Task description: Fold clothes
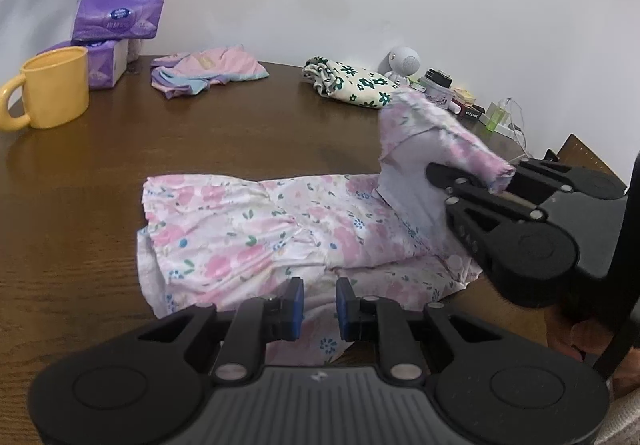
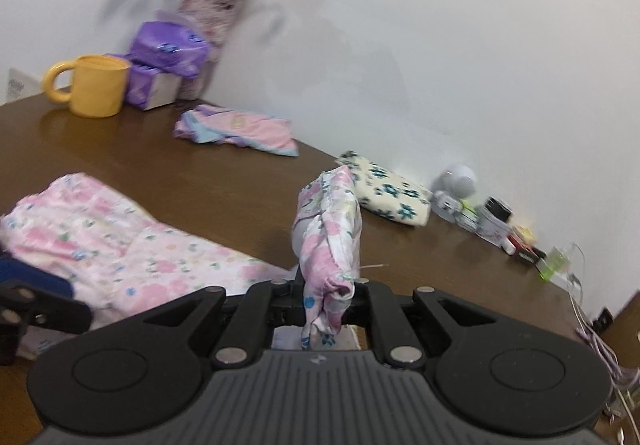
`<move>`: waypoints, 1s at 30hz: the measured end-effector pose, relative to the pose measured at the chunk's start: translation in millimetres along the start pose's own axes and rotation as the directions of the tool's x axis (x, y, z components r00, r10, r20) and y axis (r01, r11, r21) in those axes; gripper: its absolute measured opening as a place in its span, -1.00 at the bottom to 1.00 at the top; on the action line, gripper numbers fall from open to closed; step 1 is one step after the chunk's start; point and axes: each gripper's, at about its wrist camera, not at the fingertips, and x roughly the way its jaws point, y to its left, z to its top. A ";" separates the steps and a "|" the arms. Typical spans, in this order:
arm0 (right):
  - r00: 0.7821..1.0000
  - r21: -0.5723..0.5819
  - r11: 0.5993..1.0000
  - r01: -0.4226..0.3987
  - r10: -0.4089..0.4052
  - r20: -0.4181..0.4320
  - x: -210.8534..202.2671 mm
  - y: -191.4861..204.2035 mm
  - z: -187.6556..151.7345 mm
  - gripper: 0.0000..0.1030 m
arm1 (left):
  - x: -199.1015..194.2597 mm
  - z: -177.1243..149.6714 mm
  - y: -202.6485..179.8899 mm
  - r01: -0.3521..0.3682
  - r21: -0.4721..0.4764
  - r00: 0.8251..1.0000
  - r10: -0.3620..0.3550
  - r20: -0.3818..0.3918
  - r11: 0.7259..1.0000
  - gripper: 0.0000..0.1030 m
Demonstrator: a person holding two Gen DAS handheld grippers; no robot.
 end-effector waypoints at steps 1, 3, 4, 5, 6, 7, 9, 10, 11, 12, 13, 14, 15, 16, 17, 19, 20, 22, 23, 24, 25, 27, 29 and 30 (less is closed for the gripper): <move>1.000 -0.015 1.000 -0.014 0.014 0.002 -0.5 3.9 0.4 -0.85 | 0.1 -0.5 1.3 0.004 -0.003 1.000 -0.004 0.000 1.000 -0.69; 0.999 -0.045 0.998 -0.042 0.042 0.005 -1.5 11.4 1.1 -0.85 | 0.4 -1.0 3.6 0.010 -0.009 1.000 -0.010 0.001 1.000 -0.69; 0.998 -0.064 0.996 -0.054 0.055 0.007 -1.9 15.4 1.0 -0.85 | 0.7 -1.2 4.5 0.013 -0.011 1.000 -0.013 0.000 1.000 -0.69; 0.998 -0.084 0.994 -0.065 0.066 0.011 -2.4 18.8 0.5 -0.85 | 1.2 -1.7 5.2 0.016 -0.013 1.000 -0.016 -0.002 1.000 -0.69; 0.997 -0.101 0.992 -0.076 0.077 0.013 -3.0 21.3 -0.3 -0.85 | 1.9 -2.2 5.7 0.018 -0.015 1.000 -0.018 -0.005 1.000 -0.69; 0.996 -0.119 0.989 -0.087 0.089 0.014 -3.6 24.3 -0.8 -0.85 | 2.8 -2.7 6.3 0.019 -0.018 1.000 -0.019 -0.010 1.000 -0.69; 0.994 -0.153 0.983 -0.105 0.108 0.013 -3.7 29.7 -2.1 -0.85 | 4.6 -3.5 7.4 0.021 -0.024 1.000 -0.022 -0.018 0.999 -0.69; 0.993 -0.170 0.979 -0.110 0.114 0.011 -3.3 32.2 -2.9 -0.85 | 5.4 -3.7 7.9 0.023 -0.028 0.999 -0.023 -0.022 0.999 -0.69; 0.993 -0.184 0.976 -0.114 0.118 0.008 -2.7 34.7 -3.5 -0.85 | 5.8 -4.0 8.1 0.024 -0.029 0.999 -0.024 -0.024 0.999 -0.70; 0.992 -0.195 0.974 -0.119 0.123 0.006 -2.4 37.2 -4.2 -0.84 | 5.9 -4.4 8.2 0.025 -0.028 0.999 -0.025 -0.024 0.999 -0.70; 0.992 -0.207 0.970 -0.124 0.128 0.004 -2.2 39.8 -4.9 -0.84 | 5.9 -4.8 8.2 0.025 -0.028 0.999 -0.026 -0.024 0.999 -0.70; 0.991 -0.218 0.967 -0.130 0.133 0.002 -1.9 42.3 -5.5 -0.84 | 5.9 -5.0 8.3 0.026 -0.028 0.999 -0.026 -0.024 0.999 -0.70; 0.990 -0.230 0.964 -0.135 0.138 0.000 -1.7 44.9 -6.2 -0.84 | 6.1 -5.2 8.6 0.026 -0.028 0.999 -0.027 -0.025 0.999 -0.70; 0.990 -0.239 0.961 -0.140 0.143 -0.003 -1.4 47.1 -6.8 -0.84 | 6.4 -5.4 8.9 0.027 -0.029 0.999 -0.028 -0.026 0.999 -0.72; 0.989 -0.245 0.959 -0.145 0.147 -0.008 -1.0 49.0 -7.3 -0.84 | 6.6 -5.6 9.2 0.028 -0.031 0.999 -0.028 -0.027 0.999 -0.72; 0.988 -0.258 0.954 -0.155 0.156 -0.018 -0.2 52.7 -8.4 -0.82 | 7.1 -6.0 9.9 0.029 -0.034 0.999 -0.030 -0.028 0.999 -0.72; 0.987 -0.260 0.952 -0.160 0.160 -0.023 0.2 53.7 -8.8 -0.82 | 7.2 -6.1 10.3 0.030 -0.036 0.999 -0.031 -0.028 0.999 -0.72; 0.985 -0.254 0.952 -0.172 0.170 -0.030 1.2 53.5 -9.3 -0.80 | 7.6 -6.0 10.8 0.032 -0.039 0.999 -0.033 -0.029 0.999 -0.72; 0.984 -0.251 0.952 -0.177 0.174 -0.034 1.7 53.5 -9.5 -0.79 | 7.7 -5.9 10.9 0.033 -0.041 0.999 -0.034 -0.030 0.999 -0.72; 0.983 -0.247 0.951 -0.184 0.180 -0.038 2.2 53.1 -9.7 -0.74 | 7.8 -5.8 11.2 0.034 -0.042 0.999 -0.035 -0.030 0.999 -0.72; 0.981 -0.241 0.951 -0.192 0.188 -0.042 2.7 52.3 -9.8 -0.71 | 7.9 -5.7 11.4 0.035 -0.044 0.999 -0.036 -0.030 0.998 -0.72; 0.978 -0.226 0.951 -0.209 0.204 -0.045 3.1 49.9 -9.8 -0.69 | 7.9 -5.4 11.8 0.036 -0.047 0.999 -0.038 -0.030 0.998 -0.72; 0.974 -0.209 0.952 -0.226 0.221 -0.047 3.8 46.3 -9.9 -0.59 | 7.7 -4.9 12.3 0.038 -0.052 0.999 -0.040 -0.030 0.998 -0.72; 0.972 -0.199 0.952 -0.234 0.230 -0.047 4.1 44.5 -9.7 -0.55 | 7.3 -5.0 12.3 0.039 -0.055 0.999 -0.041 -0.029 0.998 -0.72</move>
